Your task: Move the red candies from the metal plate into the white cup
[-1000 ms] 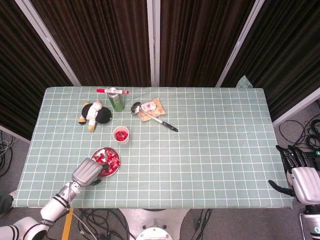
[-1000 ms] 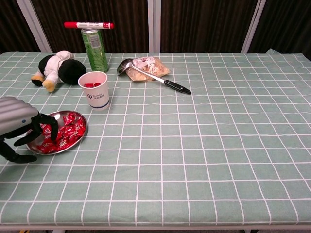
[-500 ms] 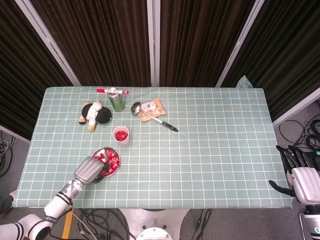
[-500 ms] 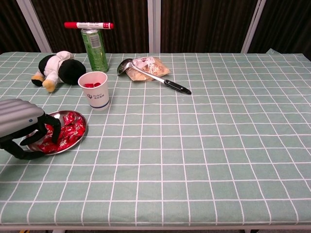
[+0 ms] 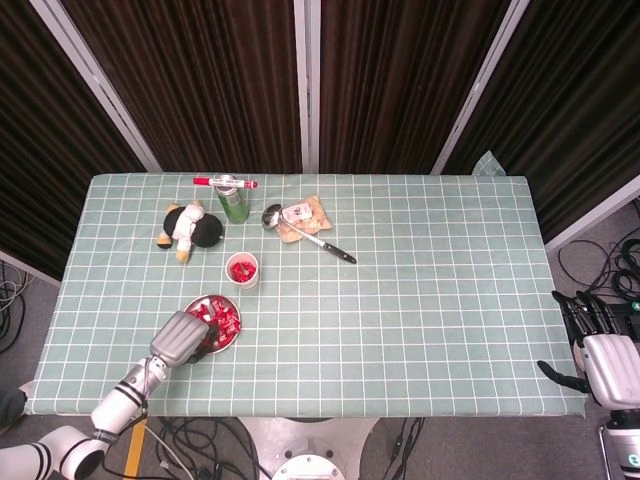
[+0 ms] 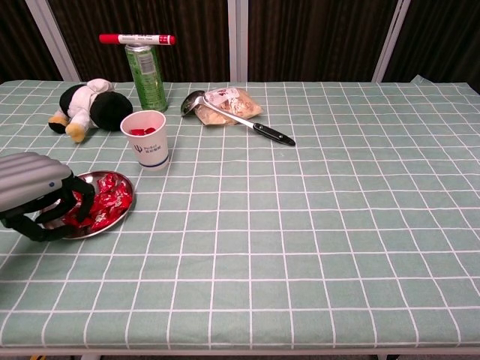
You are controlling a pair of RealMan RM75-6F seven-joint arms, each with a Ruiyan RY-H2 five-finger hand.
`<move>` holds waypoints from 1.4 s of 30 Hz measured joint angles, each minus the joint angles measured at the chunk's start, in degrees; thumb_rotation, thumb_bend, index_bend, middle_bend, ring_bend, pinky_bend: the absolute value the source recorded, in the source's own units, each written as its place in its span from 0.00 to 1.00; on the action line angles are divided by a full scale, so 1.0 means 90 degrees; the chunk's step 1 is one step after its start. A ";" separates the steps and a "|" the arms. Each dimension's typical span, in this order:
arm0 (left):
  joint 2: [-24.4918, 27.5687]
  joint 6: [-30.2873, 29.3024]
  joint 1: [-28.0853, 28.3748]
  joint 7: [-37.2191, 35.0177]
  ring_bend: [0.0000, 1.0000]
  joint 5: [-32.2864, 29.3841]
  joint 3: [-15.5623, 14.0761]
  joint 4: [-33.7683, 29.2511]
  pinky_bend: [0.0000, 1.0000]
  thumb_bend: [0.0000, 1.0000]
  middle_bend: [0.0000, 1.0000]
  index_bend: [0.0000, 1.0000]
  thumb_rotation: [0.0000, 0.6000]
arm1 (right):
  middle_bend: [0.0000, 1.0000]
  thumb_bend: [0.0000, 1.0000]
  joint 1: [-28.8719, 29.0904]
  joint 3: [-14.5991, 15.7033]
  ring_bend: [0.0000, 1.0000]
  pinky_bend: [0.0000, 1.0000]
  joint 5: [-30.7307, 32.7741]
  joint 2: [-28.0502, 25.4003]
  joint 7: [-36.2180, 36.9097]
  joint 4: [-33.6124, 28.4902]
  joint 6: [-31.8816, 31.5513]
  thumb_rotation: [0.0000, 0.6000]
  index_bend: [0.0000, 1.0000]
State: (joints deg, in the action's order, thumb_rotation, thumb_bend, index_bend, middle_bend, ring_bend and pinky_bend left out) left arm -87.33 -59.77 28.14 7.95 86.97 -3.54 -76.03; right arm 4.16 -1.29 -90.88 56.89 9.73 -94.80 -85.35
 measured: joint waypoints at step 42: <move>0.0254 0.0619 0.1400 -0.0564 0.87 -0.0547 0.1423 -0.0240 1.00 0.49 0.94 0.69 1.00 | 0.15 0.05 -0.0049 0.0007 0.00 0.00 0.0084 -0.0003 0.0188 0.0148 -0.0017 1.00 0.00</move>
State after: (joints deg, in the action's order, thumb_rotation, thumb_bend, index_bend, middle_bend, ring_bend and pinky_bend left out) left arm -85.05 -54.20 40.74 2.87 82.04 9.27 -78.19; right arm 3.72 -1.22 -90.13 56.87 11.42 -93.47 -85.50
